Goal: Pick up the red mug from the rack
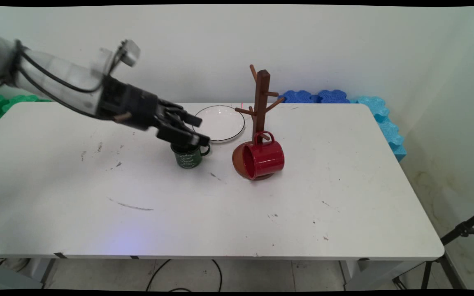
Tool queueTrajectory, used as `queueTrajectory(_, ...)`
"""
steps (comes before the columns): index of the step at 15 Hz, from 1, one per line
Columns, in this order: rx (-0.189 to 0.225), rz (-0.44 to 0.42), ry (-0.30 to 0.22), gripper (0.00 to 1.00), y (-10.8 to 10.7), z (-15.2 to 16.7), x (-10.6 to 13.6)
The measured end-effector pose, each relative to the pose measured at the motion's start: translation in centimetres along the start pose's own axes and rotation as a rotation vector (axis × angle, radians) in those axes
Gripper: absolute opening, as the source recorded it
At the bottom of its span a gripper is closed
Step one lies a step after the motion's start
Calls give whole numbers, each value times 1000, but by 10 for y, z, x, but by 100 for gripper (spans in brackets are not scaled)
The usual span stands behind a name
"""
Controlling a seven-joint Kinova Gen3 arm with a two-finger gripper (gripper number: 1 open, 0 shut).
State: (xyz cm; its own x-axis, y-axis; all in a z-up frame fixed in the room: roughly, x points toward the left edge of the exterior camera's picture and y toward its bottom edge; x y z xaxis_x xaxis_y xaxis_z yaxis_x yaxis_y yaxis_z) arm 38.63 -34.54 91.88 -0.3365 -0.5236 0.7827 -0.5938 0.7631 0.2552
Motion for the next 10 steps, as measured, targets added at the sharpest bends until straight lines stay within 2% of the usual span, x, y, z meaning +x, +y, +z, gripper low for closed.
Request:
queueTrajectory(4,44,-37,-8,100,11,36,-16)
queueTrajectory(10,97,-101,30,100,24,78,-42)
